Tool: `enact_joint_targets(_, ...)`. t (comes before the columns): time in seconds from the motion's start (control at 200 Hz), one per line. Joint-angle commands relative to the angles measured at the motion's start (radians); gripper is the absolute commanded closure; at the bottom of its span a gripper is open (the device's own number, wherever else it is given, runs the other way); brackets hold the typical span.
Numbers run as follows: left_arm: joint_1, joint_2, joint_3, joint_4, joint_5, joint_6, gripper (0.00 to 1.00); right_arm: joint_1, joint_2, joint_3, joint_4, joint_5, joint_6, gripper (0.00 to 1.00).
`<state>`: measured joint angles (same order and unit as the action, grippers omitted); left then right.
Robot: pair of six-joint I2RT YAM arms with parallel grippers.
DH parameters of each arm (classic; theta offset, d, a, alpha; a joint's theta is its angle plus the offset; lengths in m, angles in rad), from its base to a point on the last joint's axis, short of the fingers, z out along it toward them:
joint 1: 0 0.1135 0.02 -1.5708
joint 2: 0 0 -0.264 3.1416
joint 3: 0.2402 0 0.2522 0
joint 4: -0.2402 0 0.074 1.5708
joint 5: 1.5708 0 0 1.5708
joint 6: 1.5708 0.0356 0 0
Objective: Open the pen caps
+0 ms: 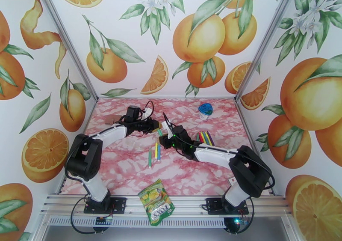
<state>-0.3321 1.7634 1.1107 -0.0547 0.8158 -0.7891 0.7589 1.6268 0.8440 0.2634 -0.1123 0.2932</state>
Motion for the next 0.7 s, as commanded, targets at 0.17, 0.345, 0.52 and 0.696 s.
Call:
enact_joint_targets(0.17, 0.136, 0.0, 0.064, 0.128, -0.176, -0.019, 1.0, 0.014, -0.042, -0.071, -0.119, -0.008, -0.043, 1.0)
enact_joint_targets(0.345, 0.146, 0.011, 0.065, 0.158, -0.161, -0.051, 1.0, 0.013, -0.048, -0.087, -0.105, -0.006, -0.045, 1.0)
enact_joint_targets(0.52, 0.155, 0.025, 0.064, 0.184, -0.146, -0.08, 1.0, 0.013, -0.065, -0.106, -0.085, 0.007, -0.043, 1.0)
enact_joint_targets(0.696, 0.152, 0.008, 0.118, 0.01, -0.165, 0.055, 1.0, 0.002, -0.074, -0.106, -0.103, 0.048, -0.012, 1.0)
